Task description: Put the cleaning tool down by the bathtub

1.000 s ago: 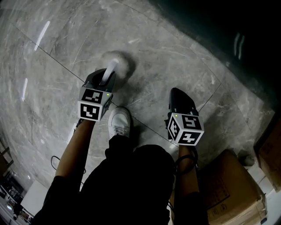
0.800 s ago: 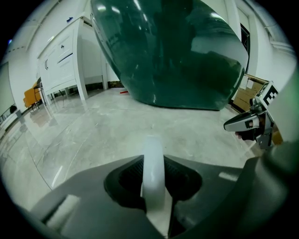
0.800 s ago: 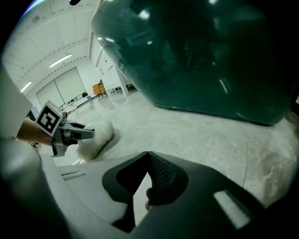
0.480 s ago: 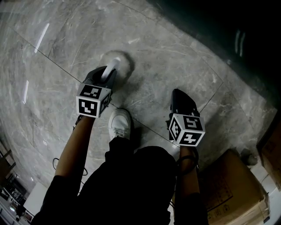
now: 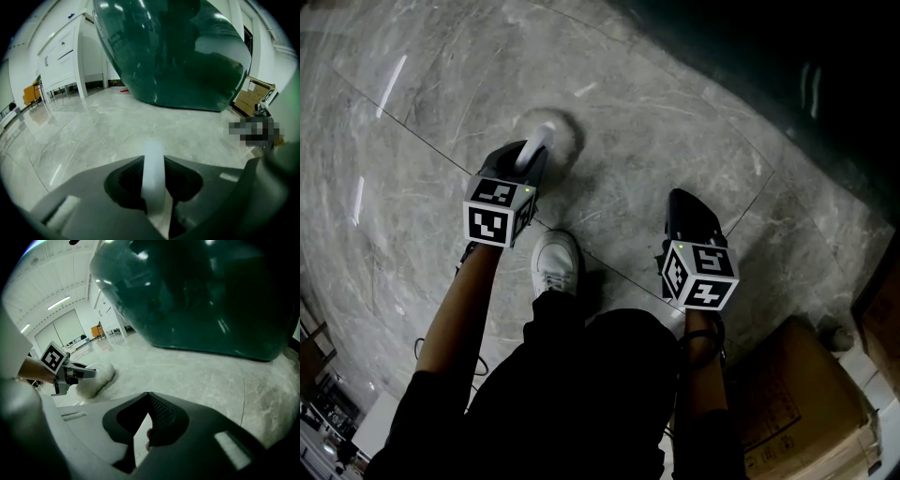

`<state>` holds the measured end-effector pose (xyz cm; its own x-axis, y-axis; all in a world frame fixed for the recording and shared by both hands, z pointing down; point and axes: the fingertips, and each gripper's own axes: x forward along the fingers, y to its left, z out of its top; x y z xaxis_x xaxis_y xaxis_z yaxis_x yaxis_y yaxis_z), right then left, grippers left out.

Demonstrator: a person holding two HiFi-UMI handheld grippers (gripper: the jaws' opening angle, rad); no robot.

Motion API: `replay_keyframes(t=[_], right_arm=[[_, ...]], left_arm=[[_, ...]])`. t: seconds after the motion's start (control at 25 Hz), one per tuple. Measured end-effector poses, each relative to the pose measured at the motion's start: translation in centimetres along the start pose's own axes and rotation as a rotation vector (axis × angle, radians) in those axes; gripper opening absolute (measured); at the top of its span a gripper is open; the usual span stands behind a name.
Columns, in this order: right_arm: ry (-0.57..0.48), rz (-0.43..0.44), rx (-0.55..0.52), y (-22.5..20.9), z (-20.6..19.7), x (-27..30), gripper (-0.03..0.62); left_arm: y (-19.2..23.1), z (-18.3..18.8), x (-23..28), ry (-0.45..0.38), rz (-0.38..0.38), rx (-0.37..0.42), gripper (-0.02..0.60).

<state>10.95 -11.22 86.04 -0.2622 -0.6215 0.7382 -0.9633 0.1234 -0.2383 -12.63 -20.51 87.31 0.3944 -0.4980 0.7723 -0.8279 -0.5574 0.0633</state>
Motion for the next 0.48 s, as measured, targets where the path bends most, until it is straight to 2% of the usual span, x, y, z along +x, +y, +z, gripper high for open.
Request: replay_keyframes(t=[0.2,0.32,0.48], right_arm=[[0.003,-0.010,-0.003,-0.4,0.2,-1.2,0.014],[-0.003,-0.025,-0.002,-1.0,0.7,-2.0,0.014],[-0.015,-0.041,-0.003,-1.6,1.4,-2.8,0.014]], left_arm=[[-0.4,0.0,-0.3,-0.008,0.017,0.020,0.095],[-0.4,0.2,-0.3,-0.007,0.002,0.017,0.099],[-0.5,0.8,-0.7,-0.020,-0.008,0.030,0.176]])
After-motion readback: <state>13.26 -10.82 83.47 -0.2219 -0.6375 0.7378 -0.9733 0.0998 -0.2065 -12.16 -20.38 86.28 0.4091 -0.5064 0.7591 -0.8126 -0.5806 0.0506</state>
